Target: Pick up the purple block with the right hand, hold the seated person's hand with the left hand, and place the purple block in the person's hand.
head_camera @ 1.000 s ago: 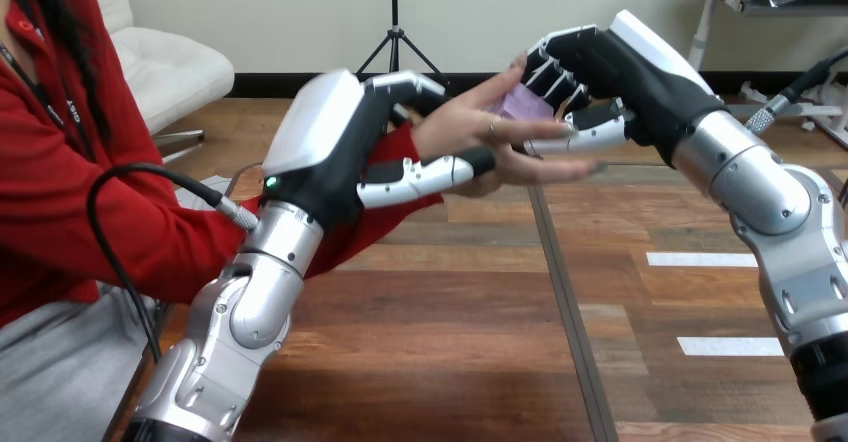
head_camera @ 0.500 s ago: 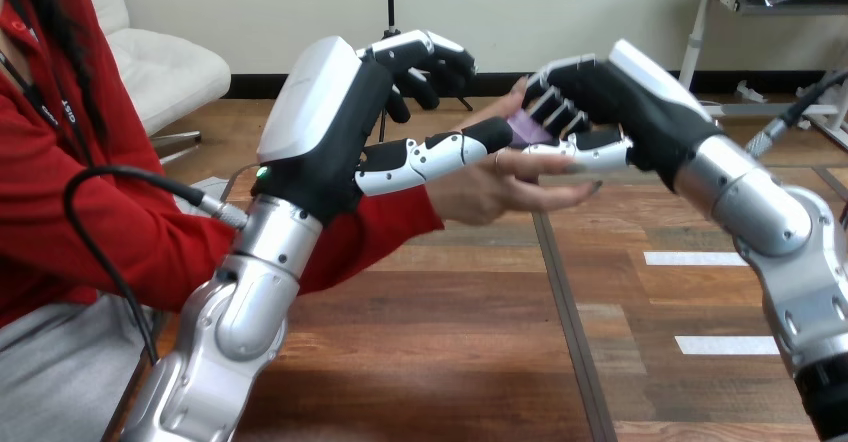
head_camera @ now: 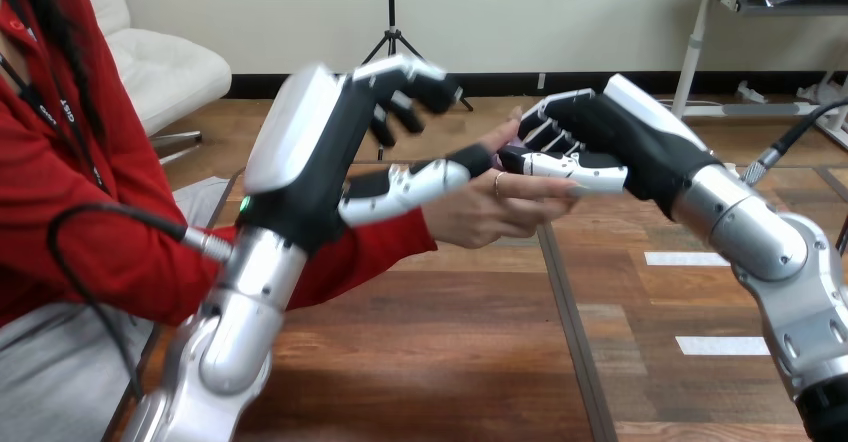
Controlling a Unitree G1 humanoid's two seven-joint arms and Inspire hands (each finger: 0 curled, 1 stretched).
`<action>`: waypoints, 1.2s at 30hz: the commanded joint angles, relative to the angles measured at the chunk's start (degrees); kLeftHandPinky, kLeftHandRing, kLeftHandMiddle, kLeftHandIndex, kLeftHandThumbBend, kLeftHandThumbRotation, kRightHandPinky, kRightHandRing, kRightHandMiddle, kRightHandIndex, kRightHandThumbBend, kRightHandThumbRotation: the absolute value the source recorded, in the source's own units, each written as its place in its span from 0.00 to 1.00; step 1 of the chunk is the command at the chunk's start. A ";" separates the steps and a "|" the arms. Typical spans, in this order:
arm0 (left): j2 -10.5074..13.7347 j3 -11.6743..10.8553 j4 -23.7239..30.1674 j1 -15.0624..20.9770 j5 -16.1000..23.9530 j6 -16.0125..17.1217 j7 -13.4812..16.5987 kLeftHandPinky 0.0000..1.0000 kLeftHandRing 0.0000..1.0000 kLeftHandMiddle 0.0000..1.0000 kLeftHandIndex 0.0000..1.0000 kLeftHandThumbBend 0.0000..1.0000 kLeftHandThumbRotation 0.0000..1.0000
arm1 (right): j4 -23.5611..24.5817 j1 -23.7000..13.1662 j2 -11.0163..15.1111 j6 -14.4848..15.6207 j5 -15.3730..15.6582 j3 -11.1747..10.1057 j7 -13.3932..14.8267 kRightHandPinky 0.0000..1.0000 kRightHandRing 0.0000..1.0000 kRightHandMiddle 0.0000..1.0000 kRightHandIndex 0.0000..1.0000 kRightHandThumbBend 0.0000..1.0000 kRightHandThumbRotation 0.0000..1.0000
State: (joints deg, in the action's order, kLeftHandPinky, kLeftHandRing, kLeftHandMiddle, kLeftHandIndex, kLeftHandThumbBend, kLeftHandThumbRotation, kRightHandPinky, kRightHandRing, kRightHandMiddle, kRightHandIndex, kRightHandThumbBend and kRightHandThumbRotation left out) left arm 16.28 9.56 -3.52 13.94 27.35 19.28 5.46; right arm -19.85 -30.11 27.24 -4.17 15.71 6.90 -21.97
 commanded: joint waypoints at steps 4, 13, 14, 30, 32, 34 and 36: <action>1.35 -1.99 -1.10 -1.56 -1.33 1.63 0.54 0.50 0.61 0.66 0.62 0.72 0.68 | 1.13 -1.49 1.37 -1.50 -1.07 -1.94 0.75 0.55 0.61 0.63 0.65 0.38 0.75; 2.09 -2.13 -3.71 -3.20 -1.78 3.34 0.65 0.53 0.64 0.69 0.63 0.72 0.69 | 0.66 -0.74 1.53 -2.56 -1.36 -2.25 0.89 0.52 0.60 0.63 0.65 0.36 0.77; 2.12 -2.16 -4.29 -3.35 -1.88 3.70 0.73 0.54 0.64 0.69 0.63 0.72 0.69 | 0.68 -0.64 1.57 -2.50 -1.39 -2.28 0.85 0.52 0.60 0.63 0.65 0.36 0.77; 1.72 -2.58 -10.60 -4.90 -3.70 8.37 1.59 0.55 0.66 0.71 0.64 0.71 0.72 | 0.84 0.47 1.98 -2.37 -1.48 -2.73 1.11 0.50 0.59 0.63 0.66 0.35 0.77; 1.60 -2.67 -12.06 -5.09 -4.59 9.72 1.66 0.56 0.66 0.71 0.65 0.70 0.72 | 0.88 0.65 2.09 -2.48 -1.48 -2.79 1.13 0.50 0.60 0.63 0.66 0.35 0.77; 1.46 -2.77 -13.28 -5.21 -5.36 10.83 1.65 0.57 0.67 0.71 0.65 0.69 0.71 | 0.93 0.79 2.19 -2.57 -1.51 -2.84 1.10 0.50 0.60 0.64 0.66 0.36 0.77; 1.28 -2.87 -15.73 -5.26 -6.68 13.11 1.56 0.58 0.68 0.72 0.65 0.67 0.71 | 1.06 1.11 2.36 -2.68 -1.45 -2.91 1.18 0.50 0.60 0.64 0.66 0.36 0.77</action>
State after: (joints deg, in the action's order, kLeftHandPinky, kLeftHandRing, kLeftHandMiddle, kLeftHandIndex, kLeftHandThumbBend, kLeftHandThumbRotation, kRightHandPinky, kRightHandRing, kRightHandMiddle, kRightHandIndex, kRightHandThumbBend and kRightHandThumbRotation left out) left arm 17.87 8.08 -15.30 7.36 23.20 28.22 5.97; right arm -19.86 -28.93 28.20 -5.70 15.39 6.29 -22.05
